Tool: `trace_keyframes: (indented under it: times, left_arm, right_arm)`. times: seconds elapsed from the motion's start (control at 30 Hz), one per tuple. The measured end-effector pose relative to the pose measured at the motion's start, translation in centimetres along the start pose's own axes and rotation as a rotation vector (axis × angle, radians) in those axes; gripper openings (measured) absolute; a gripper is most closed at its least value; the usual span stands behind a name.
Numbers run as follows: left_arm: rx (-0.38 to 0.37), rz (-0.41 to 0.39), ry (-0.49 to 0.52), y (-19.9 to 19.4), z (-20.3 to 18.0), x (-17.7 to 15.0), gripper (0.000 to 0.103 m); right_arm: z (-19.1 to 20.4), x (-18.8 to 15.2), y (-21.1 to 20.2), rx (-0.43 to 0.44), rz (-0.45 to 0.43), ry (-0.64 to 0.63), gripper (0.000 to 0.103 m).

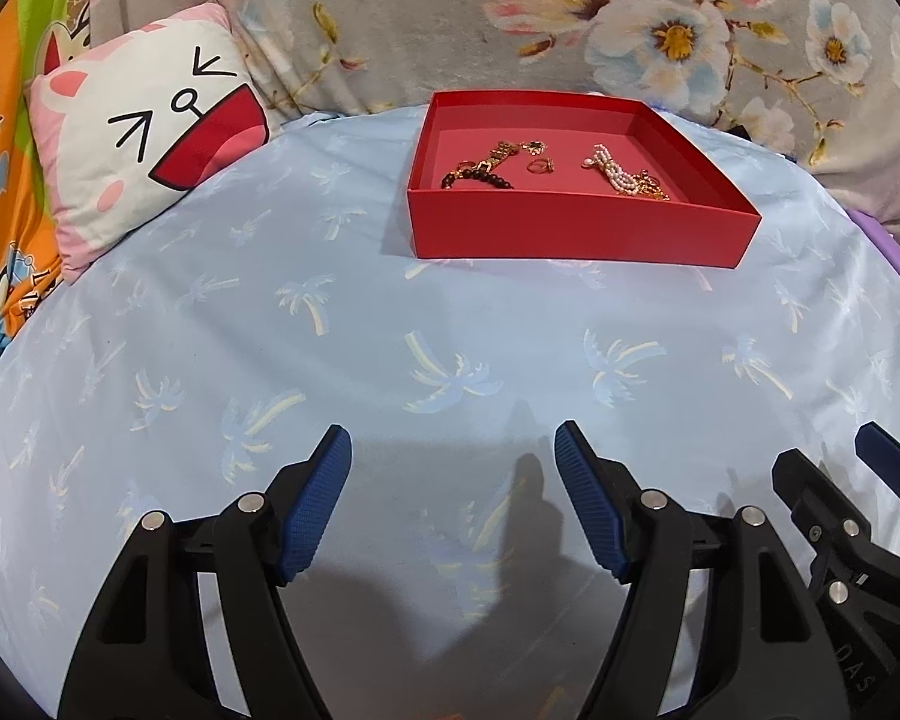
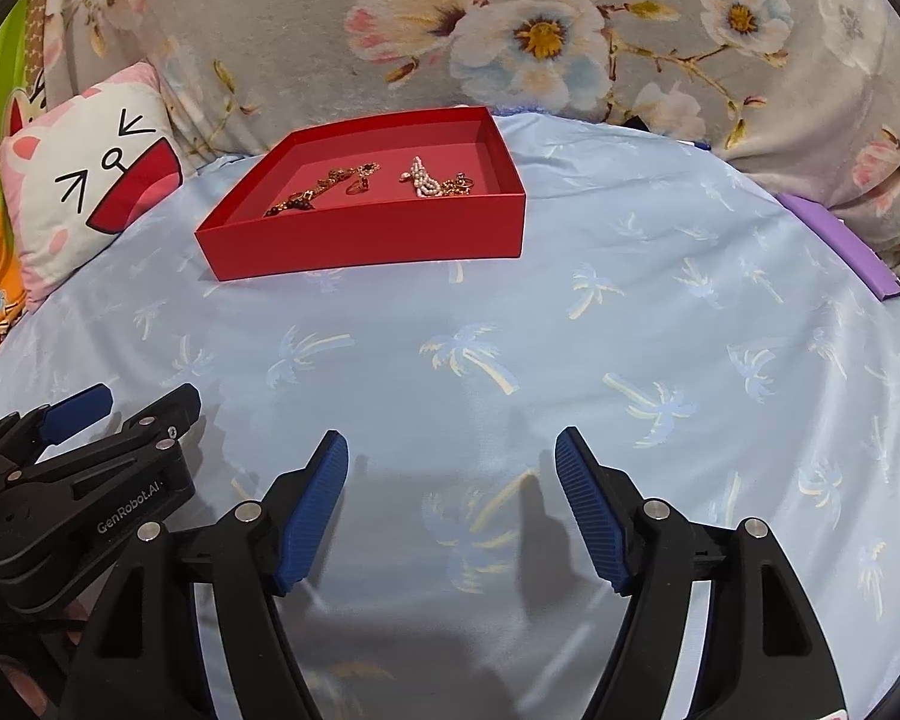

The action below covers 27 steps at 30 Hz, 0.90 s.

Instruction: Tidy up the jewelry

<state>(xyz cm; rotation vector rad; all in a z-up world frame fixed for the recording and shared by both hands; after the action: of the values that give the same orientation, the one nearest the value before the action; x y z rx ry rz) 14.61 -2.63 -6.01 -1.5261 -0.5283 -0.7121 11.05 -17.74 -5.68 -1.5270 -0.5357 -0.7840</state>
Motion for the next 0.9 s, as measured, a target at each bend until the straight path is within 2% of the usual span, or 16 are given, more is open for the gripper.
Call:
trace_keyframes:
  times: [0.13, 0.9]
  left_arm:
    - [0.0, -0.012, 0.013, -0.25, -0.22, 0.13, 0.068]
    - [0.028, -0.025, 0.048, -0.39, -0.64, 0.17, 0.071]
  right_arm:
    - [-0.08, 0.08, -0.09, 0.002, -0.006, 0.005, 0.074]
    - [0.0, 0.4, -0.48, 0.014, -0.027, 0.012, 0.08]
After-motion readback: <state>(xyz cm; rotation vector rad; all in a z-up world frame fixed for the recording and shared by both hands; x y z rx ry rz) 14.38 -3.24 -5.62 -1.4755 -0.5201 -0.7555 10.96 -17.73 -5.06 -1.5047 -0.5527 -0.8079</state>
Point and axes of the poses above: each gripper's, at about its wrist camera, not at the fingertips, and y roughly the way its jaws point, z to its left, x to its top, the point moved 8 cm from there along y, roughly the way its jaws point, and after that the axes turned 3 degrees about -x, right-handed, at the moved point
